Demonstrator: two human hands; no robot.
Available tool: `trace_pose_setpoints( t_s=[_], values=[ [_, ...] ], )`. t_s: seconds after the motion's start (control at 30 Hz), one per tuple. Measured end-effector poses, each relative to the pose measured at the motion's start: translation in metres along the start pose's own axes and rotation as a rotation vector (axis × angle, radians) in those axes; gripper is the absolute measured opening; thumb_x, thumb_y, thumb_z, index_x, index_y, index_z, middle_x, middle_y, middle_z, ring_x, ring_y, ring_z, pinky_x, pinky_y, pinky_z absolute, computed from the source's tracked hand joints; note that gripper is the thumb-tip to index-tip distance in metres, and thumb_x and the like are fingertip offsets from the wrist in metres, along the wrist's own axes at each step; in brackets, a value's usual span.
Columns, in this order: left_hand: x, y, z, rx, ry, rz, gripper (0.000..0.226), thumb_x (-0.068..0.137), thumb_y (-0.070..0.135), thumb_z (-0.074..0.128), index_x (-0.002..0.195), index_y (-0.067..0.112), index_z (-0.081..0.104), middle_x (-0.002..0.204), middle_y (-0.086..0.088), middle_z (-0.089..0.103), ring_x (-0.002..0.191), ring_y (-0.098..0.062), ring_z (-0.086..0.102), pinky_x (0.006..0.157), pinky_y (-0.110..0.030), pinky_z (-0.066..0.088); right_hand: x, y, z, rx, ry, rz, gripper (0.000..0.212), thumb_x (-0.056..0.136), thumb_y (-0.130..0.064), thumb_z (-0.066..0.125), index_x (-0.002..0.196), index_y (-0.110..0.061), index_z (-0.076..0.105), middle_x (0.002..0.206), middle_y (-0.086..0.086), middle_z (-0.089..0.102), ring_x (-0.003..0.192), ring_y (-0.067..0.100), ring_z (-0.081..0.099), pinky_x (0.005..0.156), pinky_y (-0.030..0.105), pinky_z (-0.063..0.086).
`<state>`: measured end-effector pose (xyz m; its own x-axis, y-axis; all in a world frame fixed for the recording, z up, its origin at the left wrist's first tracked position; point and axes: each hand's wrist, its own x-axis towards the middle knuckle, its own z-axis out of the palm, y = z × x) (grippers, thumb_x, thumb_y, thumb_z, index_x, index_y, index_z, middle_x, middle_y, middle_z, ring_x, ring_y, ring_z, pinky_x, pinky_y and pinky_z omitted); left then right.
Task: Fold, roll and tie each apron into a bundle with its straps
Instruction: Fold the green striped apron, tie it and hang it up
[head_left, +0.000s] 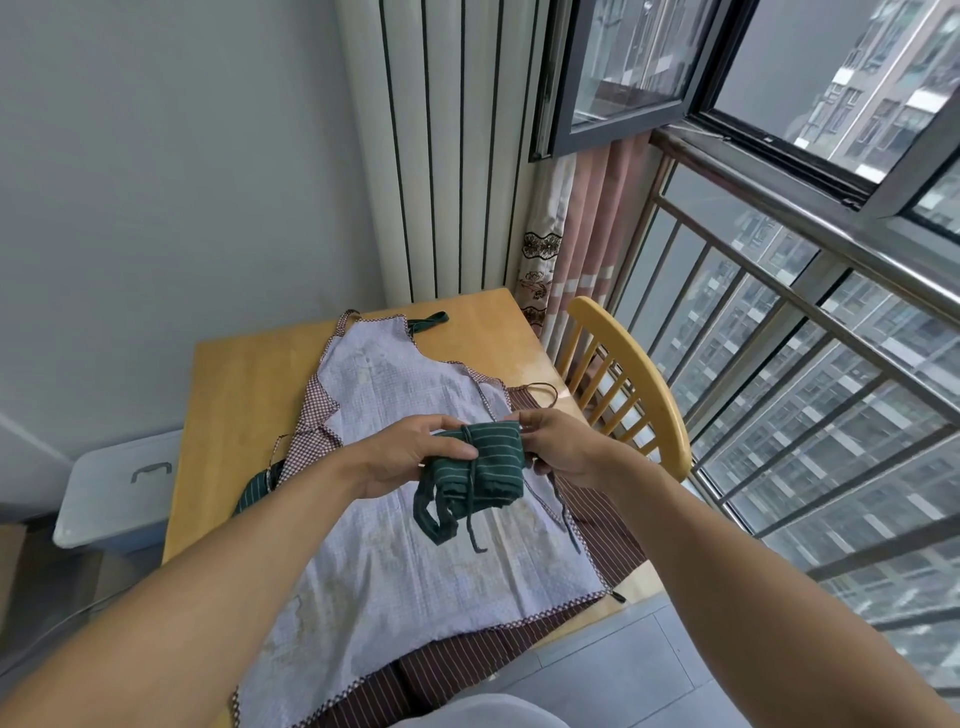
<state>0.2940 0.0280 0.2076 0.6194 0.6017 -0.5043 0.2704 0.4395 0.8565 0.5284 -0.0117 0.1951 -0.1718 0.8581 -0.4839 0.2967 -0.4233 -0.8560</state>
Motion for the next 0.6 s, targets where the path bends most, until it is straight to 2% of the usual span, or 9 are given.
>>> trace_pose_setpoints(
  t_s=[0.1, 0.17, 0.27, 0.33, 0.4, 0.47, 0.53, 0.6],
  values=[
    [0.002, -0.003, -0.005, -0.107, 0.001, 0.001, 0.058, 0.083, 0.033, 0.076, 0.131, 0.001, 0.064, 0.127, -0.022, 0.068, 0.115, -0.035, 0.066, 0.099, -0.042, 0.051, 0.002, 0.006, -0.003, 0.120, 0.025, 0.022, 0.022, 0.104, -0.005, 0.052, 0.090, -0.012, 0.067, 0.069, -0.002, 0.062, 0.058, 0.010, 0.043, 0.053, 0.024, 0.032],
    [0.002, -0.004, -0.007, -0.218, 0.009, 0.027, 0.048, 0.092, 0.031, 0.067, 0.130, 0.003, 0.066, 0.123, -0.020, 0.069, 0.108, -0.030, 0.066, 0.098, -0.041, 0.049, 0.002, 0.014, -0.004, 0.189, 0.023, 0.056, 0.023, 0.103, -0.008, 0.054, 0.086, -0.013, 0.068, 0.073, 0.001, 0.064, 0.059, 0.011, 0.041, 0.055, 0.025, 0.030],
    [0.004, -0.003, -0.011, -0.376, 0.112, 0.053, 0.048, 0.089, 0.032, 0.066, 0.127, 0.004, 0.068, 0.119, -0.017, 0.069, 0.104, -0.027, 0.064, 0.092, -0.038, 0.050, 0.001, 0.028, -0.001, 0.133, -0.005, 0.096, 0.018, 0.101, -0.023, 0.062, 0.090, -0.011, 0.069, 0.073, -0.001, 0.061, 0.061, 0.011, 0.039, 0.056, 0.024, 0.032],
    [0.006, -0.003, -0.014, -0.472, 0.182, 0.051, 0.047, 0.090, 0.032, 0.067, 0.127, 0.004, 0.068, 0.120, -0.016, 0.070, 0.105, -0.027, 0.064, 0.085, -0.036, 0.052, -0.001, 0.034, 0.002, 0.154, -0.040, 0.100, 0.037, 0.094, -0.038, 0.066, 0.096, -0.001, 0.067, 0.071, 0.001, 0.051, 0.062, 0.013, 0.034, 0.058, 0.025, 0.032],
    [0.008, -0.004, -0.016, -0.527, 0.246, 0.060, 0.039, 0.096, 0.029, 0.063, 0.125, 0.004, 0.069, 0.119, -0.014, 0.071, 0.105, -0.026, 0.064, 0.083, -0.035, 0.054, -0.004, 0.036, 0.003, 0.229, -0.096, 0.096, 0.054, 0.094, -0.042, 0.064, 0.112, 0.009, 0.063, 0.072, 0.002, 0.045, 0.061, 0.013, 0.030, 0.059, 0.025, 0.030],
    [0.011, -0.005, -0.018, -0.540, 0.318, 0.082, 0.033, 0.099, 0.028, 0.062, 0.121, 0.005, 0.070, 0.118, -0.014, 0.070, 0.105, -0.026, 0.063, 0.087, -0.036, 0.056, -0.008, 0.036, 0.005, 0.288, -0.157, 0.089, 0.046, 0.097, -0.038, 0.060, 0.120, 0.002, 0.066, 0.072, 0.000, 0.048, 0.061, 0.012, 0.030, 0.059, 0.025, 0.030],
    [0.013, -0.005, -0.018, -0.534, 0.369, 0.096, 0.034, 0.099, 0.026, 0.063, 0.123, 0.003, 0.069, 0.116, -0.015, 0.068, 0.103, -0.026, 0.062, 0.098, -0.041, 0.052, -0.010, 0.035, 0.006, 0.283, -0.178, 0.073, 0.040, 0.093, -0.039, 0.061, 0.114, -0.006, 0.069, 0.072, -0.001, 0.049, 0.061, 0.012, 0.030, 0.058, 0.025, 0.029],
    [0.015, -0.005, -0.018, -0.516, 0.389, 0.102, 0.035, 0.098, 0.024, 0.064, 0.126, 0.002, 0.066, 0.115, -0.015, 0.068, 0.101, -0.027, 0.063, 0.103, -0.045, 0.050, -0.011, 0.032, 0.007, 0.209, -0.135, 0.030, 0.038, 0.089, -0.045, 0.065, 0.109, -0.014, 0.073, 0.075, -0.001, 0.052, 0.060, 0.011, 0.033, 0.058, 0.025, 0.030]
  ],
)
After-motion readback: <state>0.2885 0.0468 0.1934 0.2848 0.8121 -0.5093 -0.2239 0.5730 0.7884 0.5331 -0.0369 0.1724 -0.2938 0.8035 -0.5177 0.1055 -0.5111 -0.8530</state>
